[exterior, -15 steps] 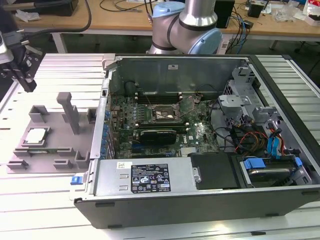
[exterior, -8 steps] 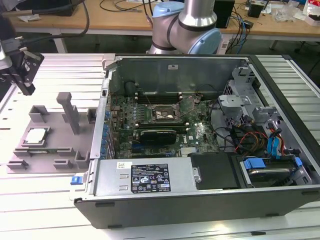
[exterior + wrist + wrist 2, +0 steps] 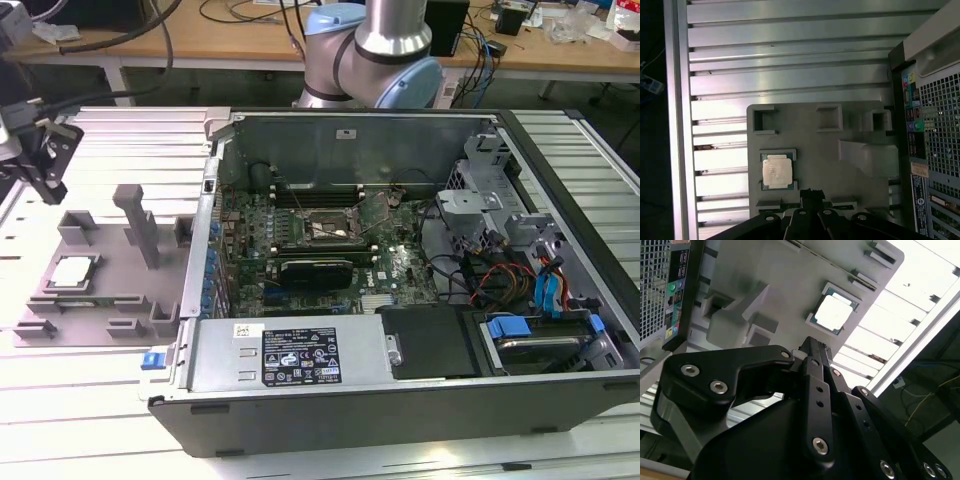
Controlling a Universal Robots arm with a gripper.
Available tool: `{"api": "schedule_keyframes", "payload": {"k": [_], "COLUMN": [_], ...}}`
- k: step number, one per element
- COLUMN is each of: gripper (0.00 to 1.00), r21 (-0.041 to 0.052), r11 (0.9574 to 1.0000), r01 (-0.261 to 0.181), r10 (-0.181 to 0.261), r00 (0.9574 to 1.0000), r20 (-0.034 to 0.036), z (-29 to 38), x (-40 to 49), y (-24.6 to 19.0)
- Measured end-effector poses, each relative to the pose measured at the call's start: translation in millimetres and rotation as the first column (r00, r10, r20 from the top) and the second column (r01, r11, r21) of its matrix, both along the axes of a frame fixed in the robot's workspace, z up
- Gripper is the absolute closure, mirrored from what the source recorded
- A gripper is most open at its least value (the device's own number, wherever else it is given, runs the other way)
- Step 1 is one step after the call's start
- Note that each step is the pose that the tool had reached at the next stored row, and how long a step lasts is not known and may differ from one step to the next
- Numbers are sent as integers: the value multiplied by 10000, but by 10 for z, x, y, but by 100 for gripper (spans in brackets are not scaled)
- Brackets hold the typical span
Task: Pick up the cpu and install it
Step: 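Reach for the cpu, then pick up the cpu and move it towards the insertion slot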
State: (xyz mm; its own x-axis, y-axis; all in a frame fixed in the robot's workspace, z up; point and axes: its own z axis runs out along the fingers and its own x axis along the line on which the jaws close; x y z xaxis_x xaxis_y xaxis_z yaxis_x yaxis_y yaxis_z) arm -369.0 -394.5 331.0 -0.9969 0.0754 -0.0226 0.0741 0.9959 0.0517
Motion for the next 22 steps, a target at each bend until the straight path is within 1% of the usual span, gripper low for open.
{"api": "schedule_keyframes", "payload": {"k": [2,3,20,22], "gripper": [89,89,89,89], "r21": [1,1,1,1], "r11": [10000,10000,10000,10000], "r01": [1,1,0,1], "r10": [-1,-1,0,-1], "r00": [10000,10000,10000,10000], "r20": [2,2,2,2], "z": [-55,-69,-88,-91], "x": [-39,-50,-56,-86], "y": [0,1,2,2]}}
